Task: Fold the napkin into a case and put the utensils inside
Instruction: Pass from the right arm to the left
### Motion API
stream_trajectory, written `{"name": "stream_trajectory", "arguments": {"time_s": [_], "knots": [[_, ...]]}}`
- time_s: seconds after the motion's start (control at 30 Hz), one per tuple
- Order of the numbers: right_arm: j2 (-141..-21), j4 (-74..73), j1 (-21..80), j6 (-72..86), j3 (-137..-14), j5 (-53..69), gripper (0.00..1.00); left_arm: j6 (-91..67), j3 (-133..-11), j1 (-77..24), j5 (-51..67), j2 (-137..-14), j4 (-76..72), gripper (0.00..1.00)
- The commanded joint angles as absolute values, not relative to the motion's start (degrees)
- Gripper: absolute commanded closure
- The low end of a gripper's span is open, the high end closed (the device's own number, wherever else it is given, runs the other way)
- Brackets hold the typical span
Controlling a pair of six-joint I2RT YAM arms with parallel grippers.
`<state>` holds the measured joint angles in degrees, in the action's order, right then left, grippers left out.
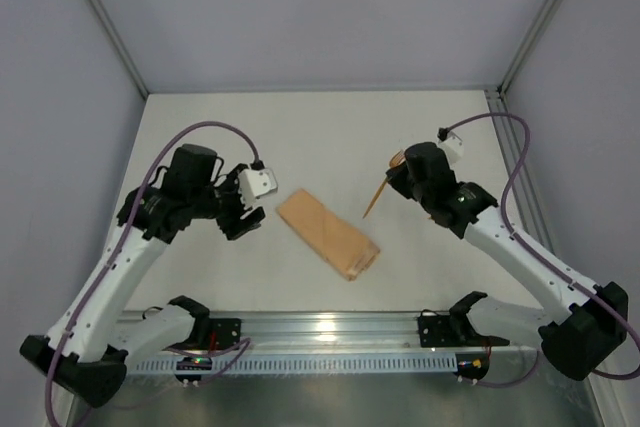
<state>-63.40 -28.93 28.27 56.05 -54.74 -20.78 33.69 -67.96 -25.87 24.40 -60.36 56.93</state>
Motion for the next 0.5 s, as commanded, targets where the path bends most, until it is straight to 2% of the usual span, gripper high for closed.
{"name": "stream_trajectory", "arguments": {"time_s": [0.0,0.07,0.2,0.4,0.43,0.47], "knots": [[-64.0,-22.8,35.2,63.9,-57.3,-24.9,0.97,37.4,-68.1,-26.0,24.4,-54.3,62.1,0.33],[-64.7,-17.5,40.2,64.0,-57.6,-25.2,0.97,30.0,-66.5,-26.0,28.0,-49.5,56.3,0.27],[-66.7,-14.8,46.3,67.7,-59.8,-23.2,0.97,15.5,-66.0,-26.5,30.7,-47.1,48.6,0.23],[-68.7,-11.1,53.5,70.5,-62.7,-24.6,0.97,14.8,-67.1,-30.9,22.8,-51.4,45.6,0.2],[-69.9,-11.5,54.1,70.3,-63.5,-25.5,0.97,14.7,-67.4,-32.8,22.4,-52.3,45.6,0.17],[-70.6,-11.6,54.7,70.3,-64.7,-25.8,0.97,14.6,-67.8,-33.9,21.7,-53.1,45.9,0.02]]}}
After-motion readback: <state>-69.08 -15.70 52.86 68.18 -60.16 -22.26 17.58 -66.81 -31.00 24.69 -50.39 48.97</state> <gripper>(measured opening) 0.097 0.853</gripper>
